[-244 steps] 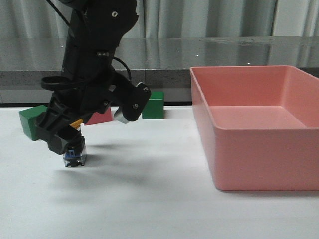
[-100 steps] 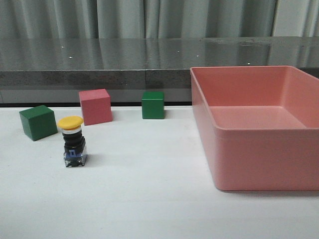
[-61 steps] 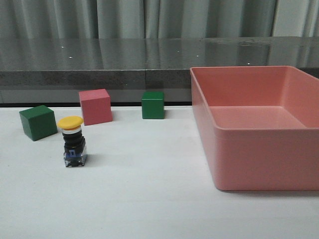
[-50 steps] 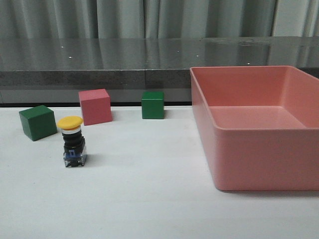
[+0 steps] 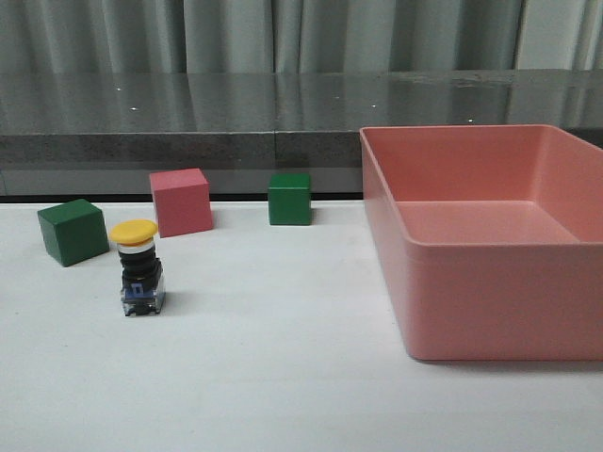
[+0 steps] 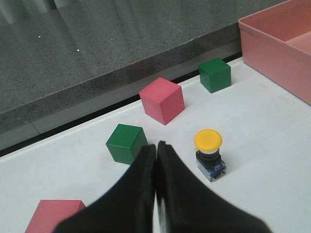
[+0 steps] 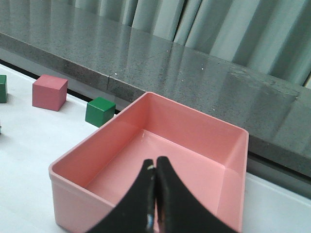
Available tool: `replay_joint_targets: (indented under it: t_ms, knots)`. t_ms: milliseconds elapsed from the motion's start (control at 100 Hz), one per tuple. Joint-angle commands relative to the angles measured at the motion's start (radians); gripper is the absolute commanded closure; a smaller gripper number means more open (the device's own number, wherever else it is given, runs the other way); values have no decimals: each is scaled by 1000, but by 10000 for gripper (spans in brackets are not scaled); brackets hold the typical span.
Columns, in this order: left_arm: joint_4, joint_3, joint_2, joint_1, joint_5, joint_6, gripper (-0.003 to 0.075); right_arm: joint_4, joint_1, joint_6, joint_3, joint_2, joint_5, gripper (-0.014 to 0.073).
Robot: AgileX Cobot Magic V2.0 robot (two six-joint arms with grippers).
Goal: Place and stand button with both arms
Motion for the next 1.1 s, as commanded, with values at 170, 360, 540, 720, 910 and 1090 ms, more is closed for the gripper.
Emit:
replay_joint_targets:
  t_ms: [170, 360, 540, 720, 910, 1090]
  knots:
    - [231, 94, -100, 75, -143, -284, 739, 14, -6, 0, -26, 11, -63, 707]
    - [229, 242, -275, 175, -169, -284, 739, 14, -6, 0, -26, 11, -63, 707]
    - [228, 360, -451, 210, -170, -317, 740, 14, -6, 0, -26, 11, -63, 707]
    - [222, 436, -597, 210, -185, -317, 740, 14, -6, 0, -26, 11, -63, 707]
    - [236, 463, -599, 210, -254, -343, 740, 14, -6, 0, -26, 11, -64, 707]
    - [211, 463, -599, 210, -258, -343, 739, 14, -6, 0, -26, 11, -64, 707]
